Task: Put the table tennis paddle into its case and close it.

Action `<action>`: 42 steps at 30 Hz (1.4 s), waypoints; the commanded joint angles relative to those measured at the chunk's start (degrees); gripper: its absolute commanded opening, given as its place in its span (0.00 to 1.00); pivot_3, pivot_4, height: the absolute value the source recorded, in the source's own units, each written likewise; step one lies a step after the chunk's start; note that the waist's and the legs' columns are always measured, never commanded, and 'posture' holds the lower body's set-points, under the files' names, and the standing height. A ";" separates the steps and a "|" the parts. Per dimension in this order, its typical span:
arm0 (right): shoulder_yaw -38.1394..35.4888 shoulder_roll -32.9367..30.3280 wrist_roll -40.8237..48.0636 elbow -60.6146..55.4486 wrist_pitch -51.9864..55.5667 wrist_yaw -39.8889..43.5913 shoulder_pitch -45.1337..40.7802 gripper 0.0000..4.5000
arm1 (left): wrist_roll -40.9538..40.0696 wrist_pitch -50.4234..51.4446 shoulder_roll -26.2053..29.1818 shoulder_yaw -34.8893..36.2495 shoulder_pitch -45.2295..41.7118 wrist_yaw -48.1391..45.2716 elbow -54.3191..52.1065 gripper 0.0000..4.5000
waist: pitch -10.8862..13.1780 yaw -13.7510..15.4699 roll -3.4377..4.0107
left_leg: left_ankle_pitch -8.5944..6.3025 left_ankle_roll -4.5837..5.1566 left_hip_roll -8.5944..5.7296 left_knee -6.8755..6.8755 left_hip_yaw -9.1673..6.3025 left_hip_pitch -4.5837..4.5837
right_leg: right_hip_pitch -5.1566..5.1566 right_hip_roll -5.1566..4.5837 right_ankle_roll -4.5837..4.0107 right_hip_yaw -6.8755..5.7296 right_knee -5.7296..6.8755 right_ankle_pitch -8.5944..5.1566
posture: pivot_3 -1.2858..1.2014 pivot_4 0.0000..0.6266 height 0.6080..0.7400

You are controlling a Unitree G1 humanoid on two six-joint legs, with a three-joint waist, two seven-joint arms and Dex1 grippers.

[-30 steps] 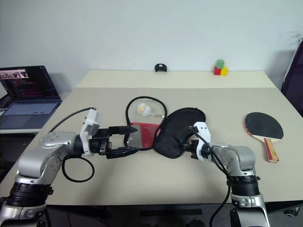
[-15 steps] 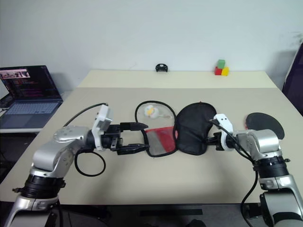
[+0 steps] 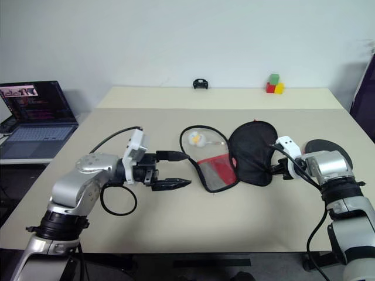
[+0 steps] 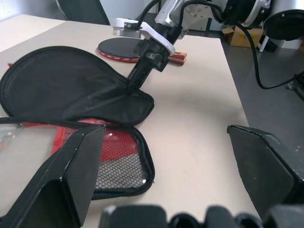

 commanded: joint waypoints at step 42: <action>-34.95 -0.75 -0.70 -25.95 -1.98 -27.48 23.26 1.00 | 1.01 -1.54 -4.53 -1.53 -5.78 1.56 -0.43 1.00 | -0.01 0.09 -0.01 | -0.03 0.04 0.00 0.49 0.02 -0.06 | 0.04 -0.01 0.01 0.06 0.44 0.01 | 0.52 0.24 1.00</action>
